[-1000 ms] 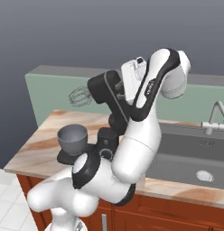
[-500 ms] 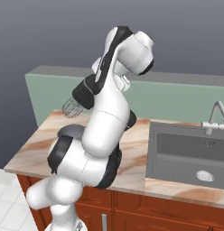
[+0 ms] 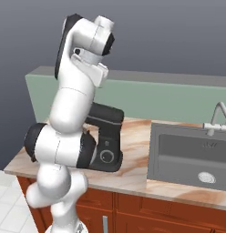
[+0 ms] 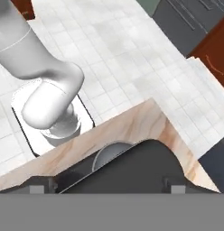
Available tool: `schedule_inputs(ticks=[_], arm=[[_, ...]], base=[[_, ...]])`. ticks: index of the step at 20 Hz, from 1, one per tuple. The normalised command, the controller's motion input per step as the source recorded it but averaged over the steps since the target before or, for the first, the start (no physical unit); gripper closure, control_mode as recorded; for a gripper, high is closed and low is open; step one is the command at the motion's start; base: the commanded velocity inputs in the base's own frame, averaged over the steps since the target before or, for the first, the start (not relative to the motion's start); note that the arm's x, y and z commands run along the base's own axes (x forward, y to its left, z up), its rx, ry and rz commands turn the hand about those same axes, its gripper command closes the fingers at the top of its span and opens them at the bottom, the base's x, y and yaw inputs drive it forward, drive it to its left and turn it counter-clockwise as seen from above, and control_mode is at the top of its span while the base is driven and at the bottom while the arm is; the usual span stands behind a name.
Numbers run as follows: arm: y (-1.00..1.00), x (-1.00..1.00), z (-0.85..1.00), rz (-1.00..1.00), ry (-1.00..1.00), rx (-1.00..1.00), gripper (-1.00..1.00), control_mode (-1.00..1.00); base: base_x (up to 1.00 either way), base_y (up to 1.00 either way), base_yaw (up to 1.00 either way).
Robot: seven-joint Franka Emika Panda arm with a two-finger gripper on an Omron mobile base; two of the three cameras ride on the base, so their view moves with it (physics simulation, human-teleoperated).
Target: Close the stand mixer head.
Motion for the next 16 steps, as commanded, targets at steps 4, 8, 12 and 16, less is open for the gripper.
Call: schedule_inputs(ticks=[4, 8, 12, 16], arm=[[1.00, -0.17, -0.37, -0.16, -0.53, -0.01, -1.00, -1.00], [1.00, -0.39, -0.46, -0.16, -0.50, 0.03, -1.00, -1.00], [0.74, -0.10, -0.03, 0.00, -0.28, 0.00, -1.00, -1.00], [0.08, 0.00, 0.00, 0.03, -0.03, -0.01, -1.00, -1.00]], base=[[0.00, 0.00, 0.00], [0.00, 0.00, 0.00], [0.00, 0.00, 0.00], [0.00, 0.00, 0.00]])
